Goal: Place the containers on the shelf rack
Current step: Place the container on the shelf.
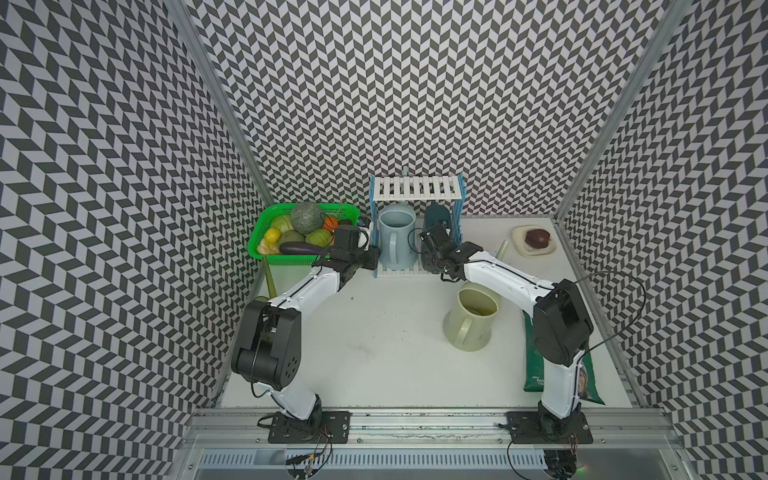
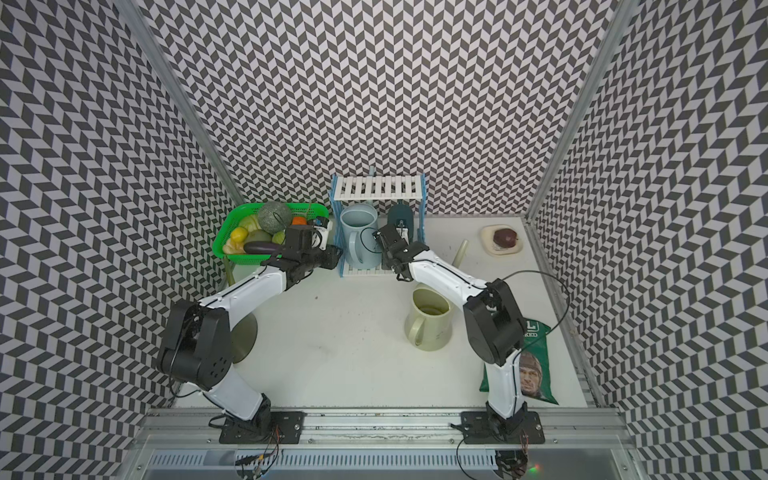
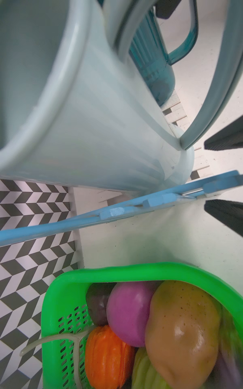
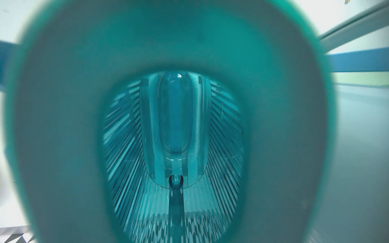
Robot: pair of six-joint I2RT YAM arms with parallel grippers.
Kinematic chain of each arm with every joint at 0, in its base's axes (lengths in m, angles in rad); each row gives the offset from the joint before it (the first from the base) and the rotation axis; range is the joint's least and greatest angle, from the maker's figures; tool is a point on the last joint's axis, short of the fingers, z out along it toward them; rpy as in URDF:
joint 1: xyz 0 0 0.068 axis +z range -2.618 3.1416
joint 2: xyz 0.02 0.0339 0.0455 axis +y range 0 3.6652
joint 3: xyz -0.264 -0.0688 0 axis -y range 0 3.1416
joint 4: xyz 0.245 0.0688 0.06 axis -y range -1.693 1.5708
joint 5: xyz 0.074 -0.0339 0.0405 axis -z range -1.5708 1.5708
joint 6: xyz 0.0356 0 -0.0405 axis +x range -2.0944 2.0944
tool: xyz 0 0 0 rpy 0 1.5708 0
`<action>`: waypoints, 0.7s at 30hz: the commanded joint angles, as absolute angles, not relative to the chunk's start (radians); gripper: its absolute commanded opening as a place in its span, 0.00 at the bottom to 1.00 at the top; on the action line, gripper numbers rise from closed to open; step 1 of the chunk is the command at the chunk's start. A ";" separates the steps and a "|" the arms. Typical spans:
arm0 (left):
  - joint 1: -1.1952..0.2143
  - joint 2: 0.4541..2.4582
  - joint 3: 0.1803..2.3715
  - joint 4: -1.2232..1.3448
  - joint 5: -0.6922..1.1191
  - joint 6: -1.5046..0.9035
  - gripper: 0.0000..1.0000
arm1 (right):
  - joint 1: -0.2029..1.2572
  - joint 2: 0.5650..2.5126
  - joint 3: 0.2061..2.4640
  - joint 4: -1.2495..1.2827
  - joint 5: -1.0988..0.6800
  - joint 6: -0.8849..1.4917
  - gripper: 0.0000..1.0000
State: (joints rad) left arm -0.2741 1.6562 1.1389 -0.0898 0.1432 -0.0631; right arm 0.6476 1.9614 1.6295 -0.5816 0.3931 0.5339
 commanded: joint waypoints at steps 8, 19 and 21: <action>-0.272 1.679 1.154 -0.078 0.135 -0.064 0.45 | 0.641 1.985 1.679 -0.556 0.424 0.515 0.06; -0.271 1.681 1.150 -0.081 0.124 -0.057 0.44 | 0.641 2.006 1.691 -0.596 0.451 0.501 0.11; -0.272 1.680 1.150 -0.081 0.121 -0.057 0.45 | 0.643 2.005 1.689 -0.600 0.459 0.501 0.13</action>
State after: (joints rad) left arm -0.2741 1.6699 1.1389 -0.0902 0.1364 -0.0624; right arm 0.6449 1.9869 1.6638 -0.6018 0.4156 0.5095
